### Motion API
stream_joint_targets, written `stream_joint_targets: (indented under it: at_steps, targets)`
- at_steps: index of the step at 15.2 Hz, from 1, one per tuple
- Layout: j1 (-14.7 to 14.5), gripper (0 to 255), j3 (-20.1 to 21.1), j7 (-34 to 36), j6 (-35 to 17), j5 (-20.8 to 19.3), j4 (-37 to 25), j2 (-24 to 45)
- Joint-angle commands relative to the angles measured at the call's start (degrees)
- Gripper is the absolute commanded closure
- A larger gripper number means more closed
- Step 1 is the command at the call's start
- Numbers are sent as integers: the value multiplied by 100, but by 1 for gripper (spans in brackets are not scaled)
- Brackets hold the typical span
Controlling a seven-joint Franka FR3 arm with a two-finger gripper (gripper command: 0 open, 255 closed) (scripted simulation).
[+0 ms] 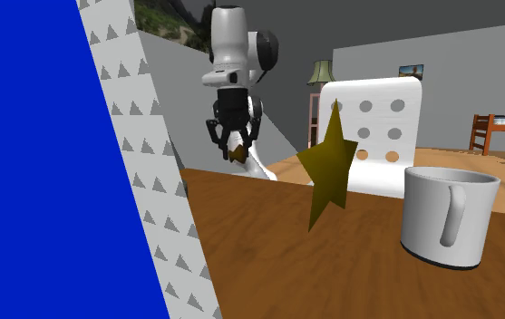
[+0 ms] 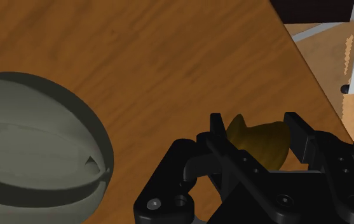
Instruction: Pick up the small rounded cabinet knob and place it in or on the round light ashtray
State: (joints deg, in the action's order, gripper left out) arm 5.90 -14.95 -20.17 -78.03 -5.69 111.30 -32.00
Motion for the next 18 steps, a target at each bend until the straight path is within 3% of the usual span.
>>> stream_joint_targets:
  at_steps: [1, 9, 18]
  targets:
    - [-13, 255, -5, -15, 141, 18, -240, 102]
    - [-55, 255, -12, -60, 742, 78, -1174, 440]
    - [116, 255, -1187, -1489, 733, 170, -2708, 1990]
